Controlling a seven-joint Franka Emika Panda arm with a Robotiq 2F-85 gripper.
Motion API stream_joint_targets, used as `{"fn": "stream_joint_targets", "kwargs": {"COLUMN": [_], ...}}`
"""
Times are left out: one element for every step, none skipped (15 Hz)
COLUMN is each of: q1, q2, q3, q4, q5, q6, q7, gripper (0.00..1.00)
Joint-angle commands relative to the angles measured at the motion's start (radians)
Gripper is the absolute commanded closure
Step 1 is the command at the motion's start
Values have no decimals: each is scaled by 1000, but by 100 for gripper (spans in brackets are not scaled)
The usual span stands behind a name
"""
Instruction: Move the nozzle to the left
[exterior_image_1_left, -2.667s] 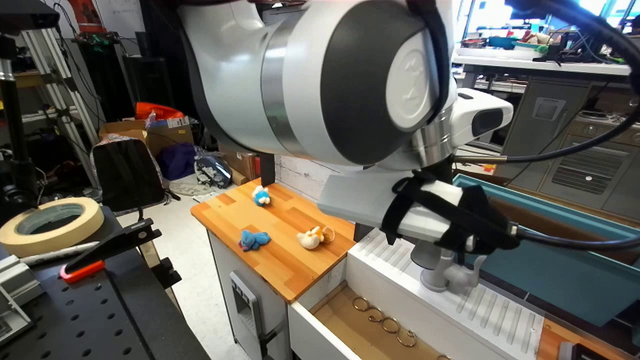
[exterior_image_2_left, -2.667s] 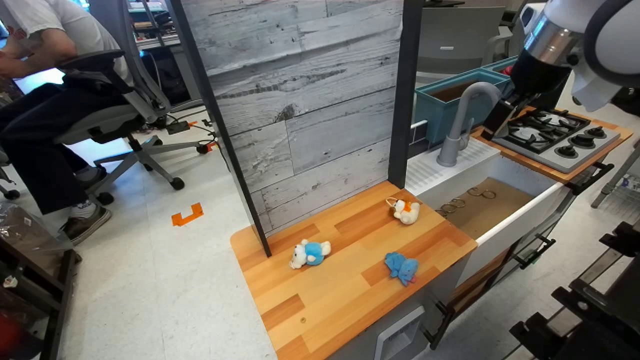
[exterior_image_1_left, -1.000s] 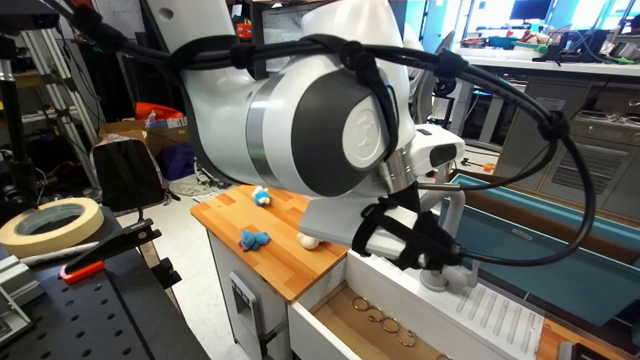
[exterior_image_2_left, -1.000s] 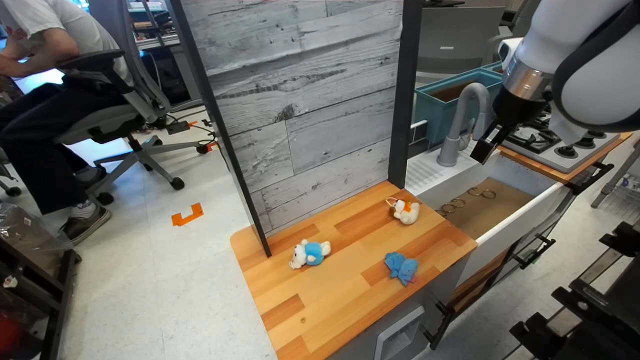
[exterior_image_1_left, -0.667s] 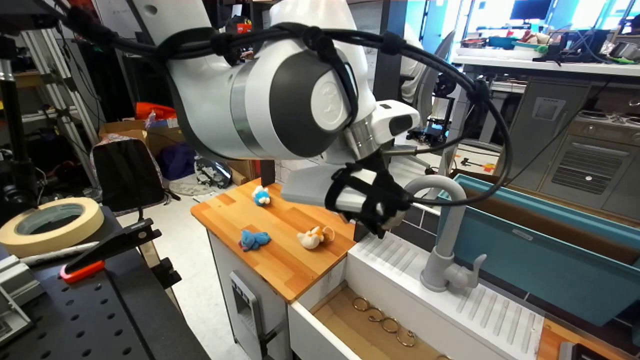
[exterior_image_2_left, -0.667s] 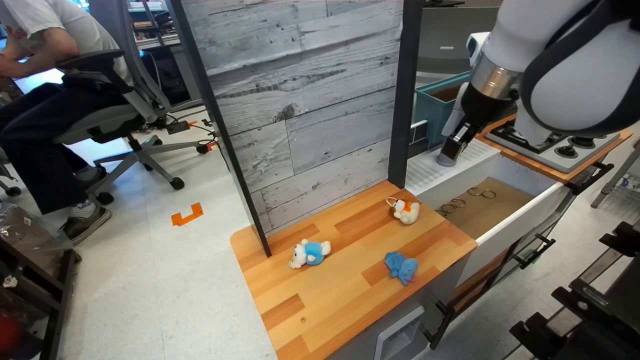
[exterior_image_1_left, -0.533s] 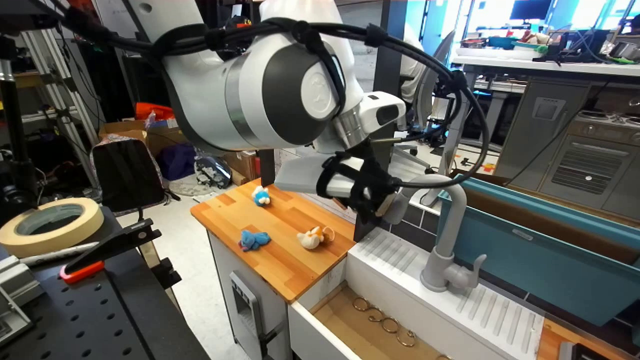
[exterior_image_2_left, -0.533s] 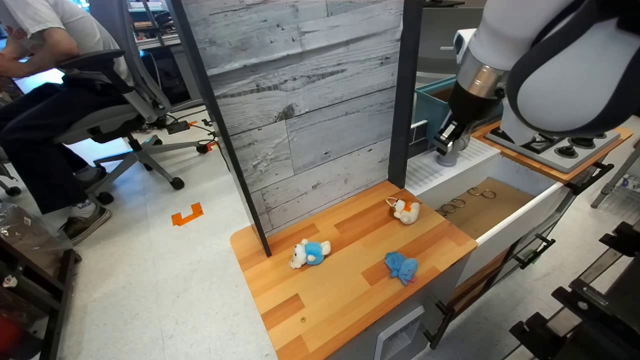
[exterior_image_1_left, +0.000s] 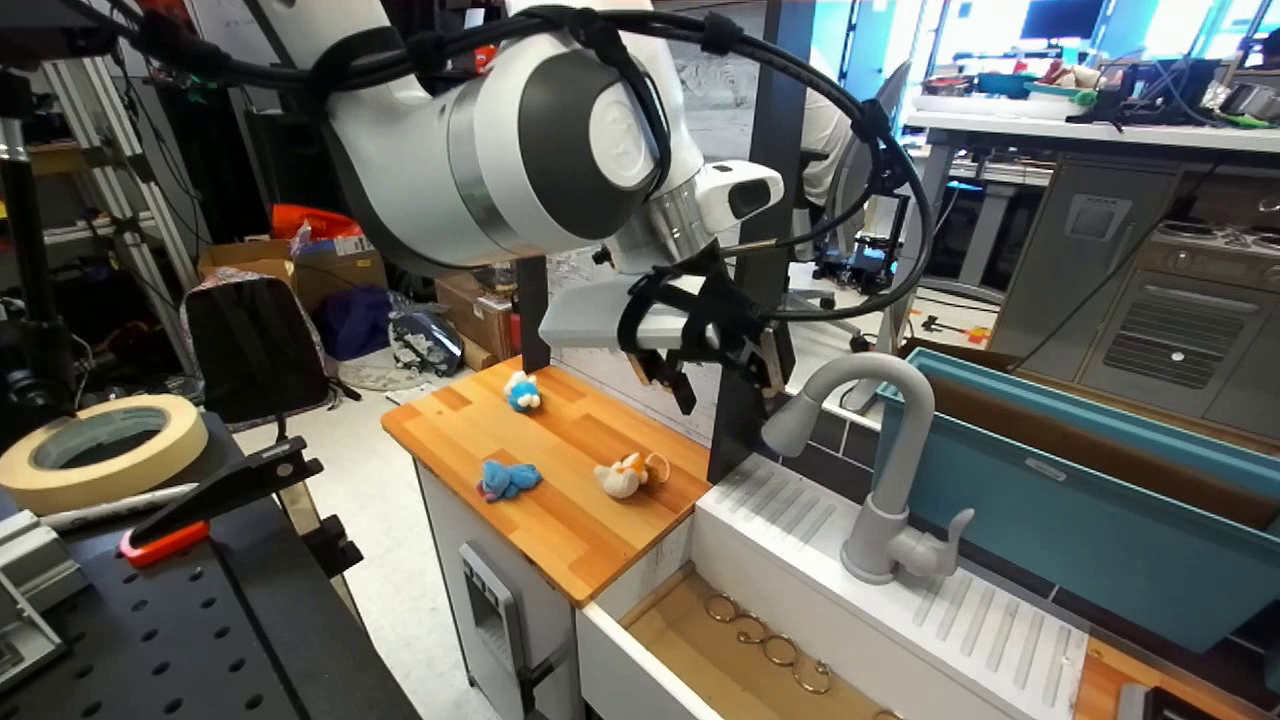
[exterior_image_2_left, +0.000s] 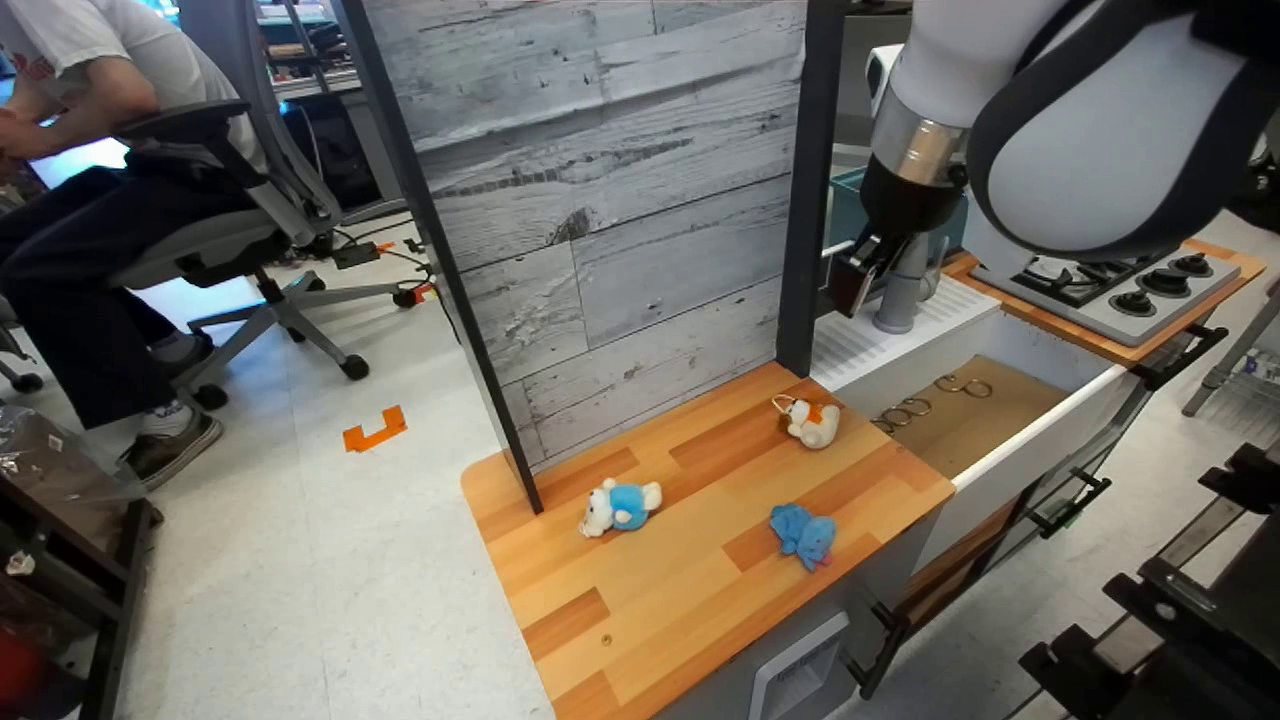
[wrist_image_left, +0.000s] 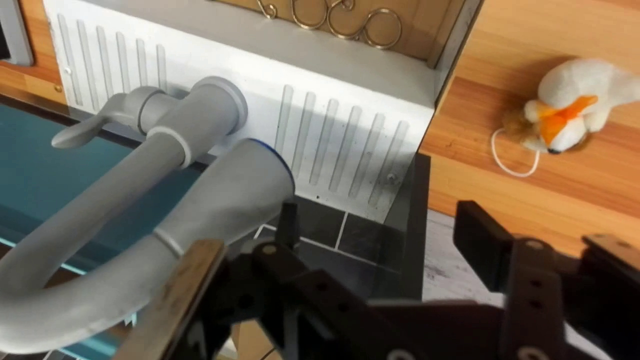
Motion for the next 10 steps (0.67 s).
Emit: {"fn": "stream_joint_targets", "kwargs": {"q1": [4,2,-2,-5,-10,-19,-33,-48,-68,-91], "q2": [-59,-75,-86,-103,-118,-138,-160,-180,-202,-222], "q3": [-2,3,8,14,23,36,53,73,97,123], "q4": [-41,-55,-66,-83,-96,-112,-126,-139,-151,-159], "q5": [-69,-98,-129,-159,-187,-212,-233,-248,-260,-266], "q6": [-153,-199,-241,-279,-318,-358,-398,-436,-474,-507], "q7": [-21,-24,-24,-22,-24,-31,-41,-51,-65,-81], "gripper": [0,0,0,0,0,0,0,0,0,0]}}
